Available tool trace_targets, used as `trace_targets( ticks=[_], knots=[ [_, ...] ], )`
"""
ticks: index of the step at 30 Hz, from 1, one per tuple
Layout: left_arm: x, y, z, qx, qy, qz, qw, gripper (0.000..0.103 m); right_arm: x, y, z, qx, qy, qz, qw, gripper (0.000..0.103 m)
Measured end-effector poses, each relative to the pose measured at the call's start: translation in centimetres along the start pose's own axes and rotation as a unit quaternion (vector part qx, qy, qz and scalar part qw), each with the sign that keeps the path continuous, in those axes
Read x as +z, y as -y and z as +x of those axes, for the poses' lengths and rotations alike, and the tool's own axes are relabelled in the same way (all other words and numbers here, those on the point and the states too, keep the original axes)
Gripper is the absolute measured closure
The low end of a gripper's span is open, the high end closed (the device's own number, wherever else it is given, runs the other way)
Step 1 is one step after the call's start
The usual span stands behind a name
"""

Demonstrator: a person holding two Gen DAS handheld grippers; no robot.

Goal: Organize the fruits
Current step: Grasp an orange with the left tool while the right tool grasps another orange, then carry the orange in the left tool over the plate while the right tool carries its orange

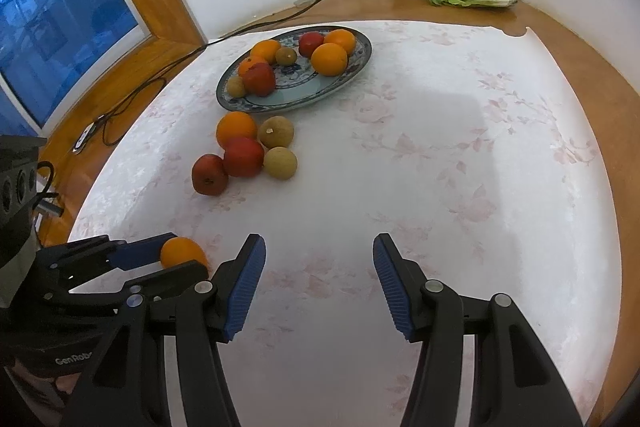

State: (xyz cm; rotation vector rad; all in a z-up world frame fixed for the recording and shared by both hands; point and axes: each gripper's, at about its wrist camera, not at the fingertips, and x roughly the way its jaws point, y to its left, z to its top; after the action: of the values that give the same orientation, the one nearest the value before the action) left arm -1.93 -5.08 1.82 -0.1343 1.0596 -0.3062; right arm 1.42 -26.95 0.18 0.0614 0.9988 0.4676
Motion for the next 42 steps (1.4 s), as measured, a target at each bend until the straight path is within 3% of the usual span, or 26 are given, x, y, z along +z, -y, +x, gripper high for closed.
trace_targets(
  ticks=[29, 42],
  knots=[
    [2.6, -6.9, -0.7, 0.052, 0.042, -0.072, 0.9952, 0.059, 3.3, -2.5, 3.2, 0.013, -0.004, -0.054, 0.998, 0.046],
    [3.1, -7.7, -0.1, 0.052, 0.044, -0.078, 0.9946, 0.059, 4.3, -2.3, 4.6, 0.022, -0.001, -0.064, 0.998, 0.046]
  ],
)
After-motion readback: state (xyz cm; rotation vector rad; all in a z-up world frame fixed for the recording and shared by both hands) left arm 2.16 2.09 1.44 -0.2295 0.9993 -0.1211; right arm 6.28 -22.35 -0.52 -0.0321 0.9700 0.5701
